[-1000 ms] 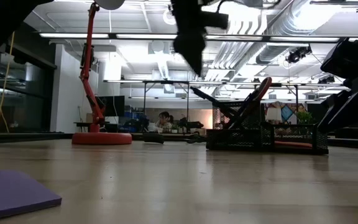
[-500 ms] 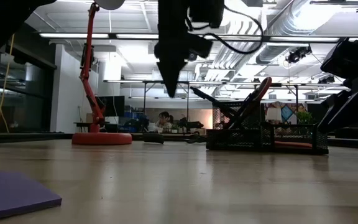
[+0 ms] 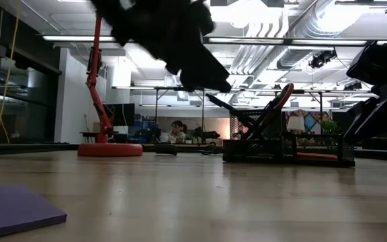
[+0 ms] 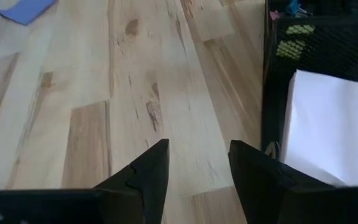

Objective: Pick and place office supplies into organizer
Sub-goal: Put the black pen into the desk organizer

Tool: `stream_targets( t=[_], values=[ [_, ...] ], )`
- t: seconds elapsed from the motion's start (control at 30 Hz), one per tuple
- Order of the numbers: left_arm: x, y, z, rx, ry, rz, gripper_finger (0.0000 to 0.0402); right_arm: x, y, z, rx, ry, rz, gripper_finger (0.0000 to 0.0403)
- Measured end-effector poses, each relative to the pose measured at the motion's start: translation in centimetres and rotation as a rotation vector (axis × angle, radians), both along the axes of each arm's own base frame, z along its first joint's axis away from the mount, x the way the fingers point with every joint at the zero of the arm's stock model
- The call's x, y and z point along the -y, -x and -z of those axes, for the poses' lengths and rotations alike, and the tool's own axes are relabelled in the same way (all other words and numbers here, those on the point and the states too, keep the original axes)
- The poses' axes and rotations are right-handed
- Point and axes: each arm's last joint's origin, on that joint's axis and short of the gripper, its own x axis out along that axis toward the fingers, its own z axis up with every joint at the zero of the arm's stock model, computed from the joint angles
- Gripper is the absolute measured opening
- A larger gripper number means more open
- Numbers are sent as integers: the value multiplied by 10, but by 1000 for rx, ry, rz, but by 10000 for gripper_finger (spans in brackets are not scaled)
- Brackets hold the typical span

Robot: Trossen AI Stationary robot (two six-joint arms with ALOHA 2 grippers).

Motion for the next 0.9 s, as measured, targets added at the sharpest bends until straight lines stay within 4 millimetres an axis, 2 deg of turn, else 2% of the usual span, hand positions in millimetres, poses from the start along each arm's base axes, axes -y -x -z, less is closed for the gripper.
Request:
stream_targets(
  t=[0.1, 0.23, 0.33, 0.43, 0.57, 0.8, 0.9],
  values=[
    [4, 19, 9, 243, 30, -57, 189, 0, 0, 0, -1, 0, 0, 156],
    [14, 53, 30, 466, -28, -255, 190, 0, 0, 0, 0, 0, 0, 159],
    [24, 72, 31, 628, -65, -336, 186, 0, 0, 0, -2, 1, 0, 162],
    [26, 78, 43, 594, -110, -435, 184, 0, 0, 0, -1, 1, 0, 163],
    [17, 69, 36, 632, -83, -514, 184, 0, 0, 0, -2, 1, 0, 160],
    [-4, 53, 50, 369, 97, -718, 181, 0, 0, 0, -1, 1, 0, 156],
    [-6, 50, 48, 364, 101, -739, 181, 0, 0, 0, -1, 1, 0, 158]
  ],
)
